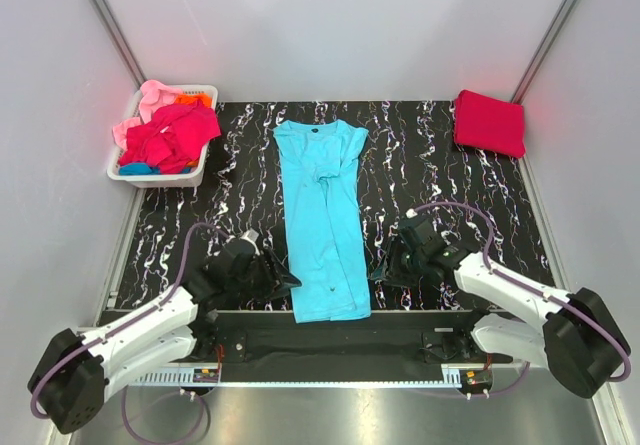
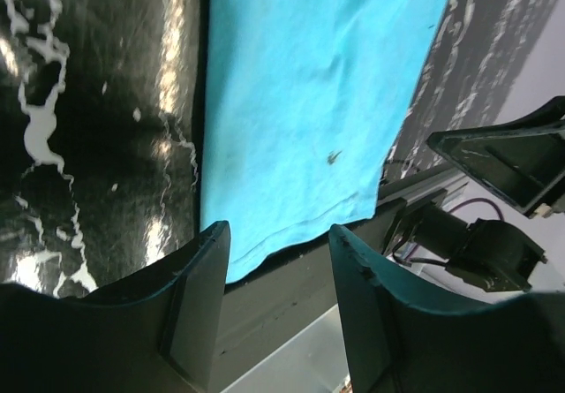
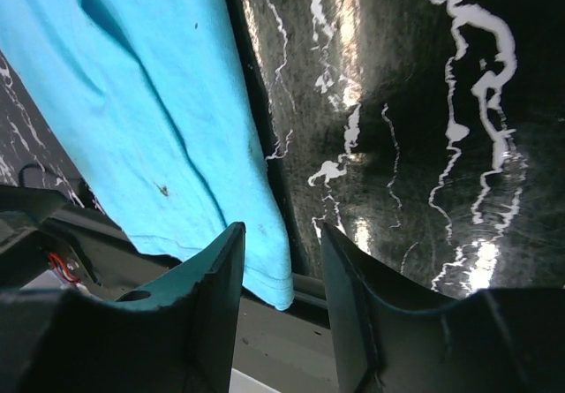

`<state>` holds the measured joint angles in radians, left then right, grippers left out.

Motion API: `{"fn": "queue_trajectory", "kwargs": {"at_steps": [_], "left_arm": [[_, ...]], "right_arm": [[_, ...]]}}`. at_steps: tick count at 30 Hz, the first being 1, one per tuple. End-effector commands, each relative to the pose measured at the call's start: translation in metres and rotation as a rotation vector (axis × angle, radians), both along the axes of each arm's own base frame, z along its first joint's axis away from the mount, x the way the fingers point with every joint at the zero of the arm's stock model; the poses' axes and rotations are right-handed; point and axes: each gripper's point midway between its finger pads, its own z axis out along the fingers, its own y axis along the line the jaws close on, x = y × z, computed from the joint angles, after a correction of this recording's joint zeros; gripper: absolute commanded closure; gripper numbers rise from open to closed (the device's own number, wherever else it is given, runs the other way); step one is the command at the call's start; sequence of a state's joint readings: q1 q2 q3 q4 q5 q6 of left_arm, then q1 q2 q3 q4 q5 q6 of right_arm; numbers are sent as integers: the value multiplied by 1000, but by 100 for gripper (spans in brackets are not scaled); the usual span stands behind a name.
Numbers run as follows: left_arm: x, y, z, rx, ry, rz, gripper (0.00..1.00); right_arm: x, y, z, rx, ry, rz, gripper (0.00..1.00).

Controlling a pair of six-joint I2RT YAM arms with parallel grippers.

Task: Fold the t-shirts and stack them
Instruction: Fold the tshirt

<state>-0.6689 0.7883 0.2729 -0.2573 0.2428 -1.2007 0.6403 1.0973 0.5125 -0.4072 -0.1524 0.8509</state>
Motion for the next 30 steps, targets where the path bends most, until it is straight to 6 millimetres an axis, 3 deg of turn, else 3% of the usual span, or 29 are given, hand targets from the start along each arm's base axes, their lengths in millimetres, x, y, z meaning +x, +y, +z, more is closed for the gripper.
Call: {"fn": "queue_trajectory", "kwargs": {"at_steps": [1, 4, 7, 12, 13, 14, 17, 18, 20, 21, 22, 30], "left_arm": [[-13, -2, -11, 21, 77, 14, 47], [-22, 0, -20, 68, 112, 18, 48], [-16, 0, -22, 101, 83, 50, 48], [6, -16, 7, 114, -42, 15, 48], [15, -24, 23, 101, -79, 9, 48], [18, -26, 18, 141, -78, -16, 48], [30, -44, 28, 177, -118, -65, 48], [29, -49, 16, 226, -90, -98, 49], [45, -63, 23, 257, -124, -101, 49], [45, -64, 4, 324, -86, -126, 49], [50, -75, 10, 329, -98, -133, 50], [68, -71, -41, 562, -30, -125, 52]], "right_arm": [[-3, 17, 4, 73, 4, 15, 53], [-8, 21, -1, 75, 9, 31, 53], [-6, 24, -3, 41, -10, 53, 55], [11, 37, 8, -16, -65, 126, 56], [19, 45, 18, -7, -89, 138, 56], [20, 47, 12, -33, -72, 152, 56], [32, 57, 7, -104, -77, 200, 56], [35, 57, 5, -127, -76, 209, 56], [45, 66, 2, -157, -90, 239, 56], [50, 67, 1, -174, -98, 241, 56], [56, 70, 4, -189, -111, 246, 56], [76, 68, -31, -334, -87, 281, 55]]}}
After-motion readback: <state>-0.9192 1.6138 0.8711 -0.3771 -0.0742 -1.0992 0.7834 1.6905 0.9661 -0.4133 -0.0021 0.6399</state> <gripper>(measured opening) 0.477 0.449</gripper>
